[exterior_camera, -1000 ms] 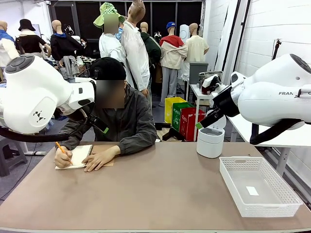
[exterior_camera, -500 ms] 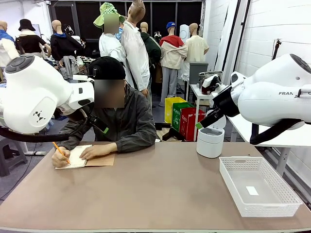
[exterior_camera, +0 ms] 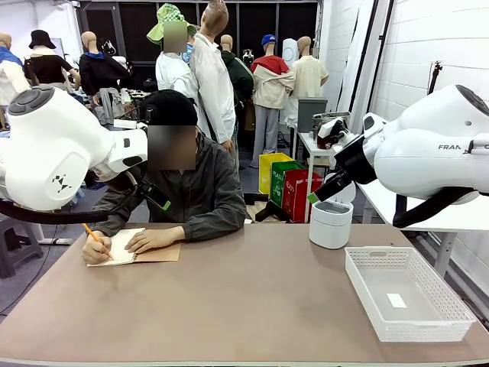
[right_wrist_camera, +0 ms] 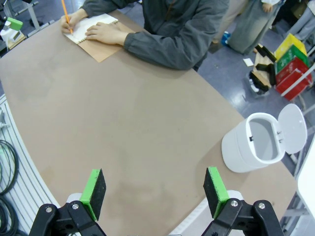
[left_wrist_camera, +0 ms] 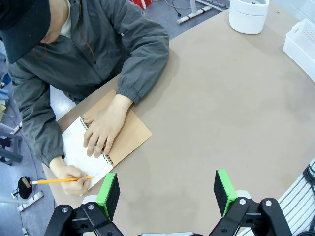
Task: Sort the paper based on its condition.
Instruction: If a person hands you a paper, place it in the Organizing basket , and if it's crumpled, put it in the Trash can.
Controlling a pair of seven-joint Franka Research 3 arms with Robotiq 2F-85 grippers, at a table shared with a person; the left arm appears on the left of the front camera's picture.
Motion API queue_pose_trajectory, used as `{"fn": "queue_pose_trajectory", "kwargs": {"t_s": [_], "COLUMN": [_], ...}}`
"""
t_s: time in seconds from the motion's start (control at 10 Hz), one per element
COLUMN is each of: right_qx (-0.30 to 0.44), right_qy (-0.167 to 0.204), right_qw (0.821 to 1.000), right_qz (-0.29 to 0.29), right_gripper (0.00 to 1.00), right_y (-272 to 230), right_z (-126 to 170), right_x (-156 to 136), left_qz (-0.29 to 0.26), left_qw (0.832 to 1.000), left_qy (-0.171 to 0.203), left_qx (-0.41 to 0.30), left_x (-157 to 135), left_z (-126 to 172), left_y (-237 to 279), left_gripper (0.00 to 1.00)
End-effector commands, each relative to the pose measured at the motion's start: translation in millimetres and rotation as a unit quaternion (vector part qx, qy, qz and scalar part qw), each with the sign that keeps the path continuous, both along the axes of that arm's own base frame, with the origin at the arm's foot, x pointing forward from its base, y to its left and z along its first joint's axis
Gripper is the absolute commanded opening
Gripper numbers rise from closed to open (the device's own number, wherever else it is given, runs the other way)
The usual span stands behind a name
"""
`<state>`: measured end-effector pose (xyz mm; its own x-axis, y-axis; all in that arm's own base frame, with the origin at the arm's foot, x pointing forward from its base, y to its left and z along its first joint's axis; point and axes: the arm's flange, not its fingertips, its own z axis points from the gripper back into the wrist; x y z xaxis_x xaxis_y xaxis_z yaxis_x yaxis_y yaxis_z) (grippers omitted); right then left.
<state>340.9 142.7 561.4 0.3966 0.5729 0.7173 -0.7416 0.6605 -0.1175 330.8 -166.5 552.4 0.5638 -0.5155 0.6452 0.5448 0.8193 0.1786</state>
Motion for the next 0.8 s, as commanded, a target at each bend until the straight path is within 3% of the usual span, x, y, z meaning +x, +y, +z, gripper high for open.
{"fn": "queue_pose_trajectory", "kwargs": {"t_s": [0.0,0.7], "right_qx": [0.001,0.001], "right_qy": [0.002,0.002], "right_qw": [1.0,1.0], "right_qz": [0.001,0.001], "right_gripper": [1.0,1.0], "right_y": [0.4,0.4], "right_z": [-0.3,-0.3], "right_x": [-0.3,-0.3], "left_qz": [0.002,0.002], "left_qw": [1.0,1.0], "left_qy": [-0.001,-0.001], "left_qx": [0.002,0.002], "left_x": [0.1,0.1], "left_z": [-0.4,-0.4], "left_y": [0.0,0.0], "left_gripper": [1.0,1.0]}}
